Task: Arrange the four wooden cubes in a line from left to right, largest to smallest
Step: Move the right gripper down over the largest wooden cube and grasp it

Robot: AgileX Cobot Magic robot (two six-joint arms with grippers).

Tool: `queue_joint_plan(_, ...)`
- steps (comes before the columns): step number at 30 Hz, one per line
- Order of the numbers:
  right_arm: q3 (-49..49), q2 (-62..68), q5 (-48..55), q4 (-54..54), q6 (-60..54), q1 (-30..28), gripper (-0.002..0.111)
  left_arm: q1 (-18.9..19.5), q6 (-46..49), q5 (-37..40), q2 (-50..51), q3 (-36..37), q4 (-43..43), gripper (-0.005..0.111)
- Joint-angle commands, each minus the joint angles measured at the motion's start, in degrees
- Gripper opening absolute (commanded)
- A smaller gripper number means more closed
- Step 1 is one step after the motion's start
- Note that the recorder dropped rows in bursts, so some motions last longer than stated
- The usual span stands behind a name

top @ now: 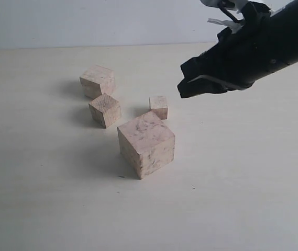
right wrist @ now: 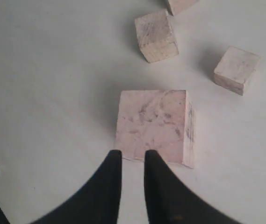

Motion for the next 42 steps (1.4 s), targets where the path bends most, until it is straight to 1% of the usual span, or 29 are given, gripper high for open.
queue_joint_plan(1,-0.58,0.05,-0.19,5.42,-7.78,0.07,0.05,-0.27,0.24,-0.78,-0.36,0.19,-0.49,0.0)
queue_joint_plan(2,-0.58,0.05,-0.19,5.42,-7.78,0.07,0.068,-0.27,0.24,-0.78,-0.36,0.19,-0.49,0.0)
queue_joint_plan(3,-0.58,0.05,0.12,5.42,-7.78,0.07,0.077,-0.27,0.24,-0.78,-0.36,0.19,-0.49,0.0)
queue_joint_plan(6,-0.71,0.05,2.86,7.24,-7.89,0.07,0.096,-0.27,0.24,-0.78,-0.36,0.19,-0.49,0.0)
queue_joint_plan(8,-0.71,0.05,4.46,11.26,-10.75,0.07,0.1,-0.27,0.24,-0.78,-0.36,0.19,-0.49,0.0)
queue_joint_plan(10,-0.71,0.05,4.47,13.83,-11.64,0.07,0.1,-0.27,0.24,-0.78,-0.36,0.19,-0.49,0.0)
queue_joint_plan(14,-0.71,0.05,3.0,13.92,-11.75,0.16,0.099,-0.27,0.24,-0.78,-0.36,0.19,-0.49,0.0)
queue_joint_plan(18,-0.97,0.05,-3.65,13.57,-11.75,3.71,0.094,-0.27,0.24,-0.78,-0.36,0.19,-0.49,0.0)
queue_joint_plan(20,-2.4,1.1,-5.48,11.46,-11.46,6.07,0.093,-0.27,0.24,-0.78,-0.36,0.19,-0.49,0.0)
queue_joint_plan(23,-5.48,3.84,-6.14,4.8,-4.15,8.88,0.093,-0.27,0.24,-0.78,-0.36,0.19,-0.49,0.0)
queue_joint_plan(25,-7.62,6.06,-6.28,-4.52,2.99,10.61,0.093,-0.27,0.24,-0.78,-0.36,0.19,-0.49,0.0)
queue_joint_plan(27,-10.1,8.62,-5.99,-16.22,13.42,12.05,0.093,-0.27,0.24,-0.78,-0.36,0.19,-0.49,0.0)
queue_joint_plan(30,-14.28,12.32,-3.12,-28.06,25.07,14.07,0.093,-0.27,0.24,-0.78,-0.36,0.19,-0.49,0.0)
queue_joint_plan(32,-16.94,14.73,-0.59,-31.05,29.02,15.3,0.093,-0.27,0.24,-0.78,-0.36,0.19,-0.49,0.0)
queue_joint_plan(36,-21.98,19.93,2.2,-32.21,31.02,17.11,0.093,-0.27,0.24,-0.78,-0.36,0.19,-0.49,0.0)
queue_joint_plan(42,-26.54,26.23,9.06,-36.43,36.21,17.43,0.093,-0.27,0.24,-0.78,-0.36,0.19,-0.49,0.0)
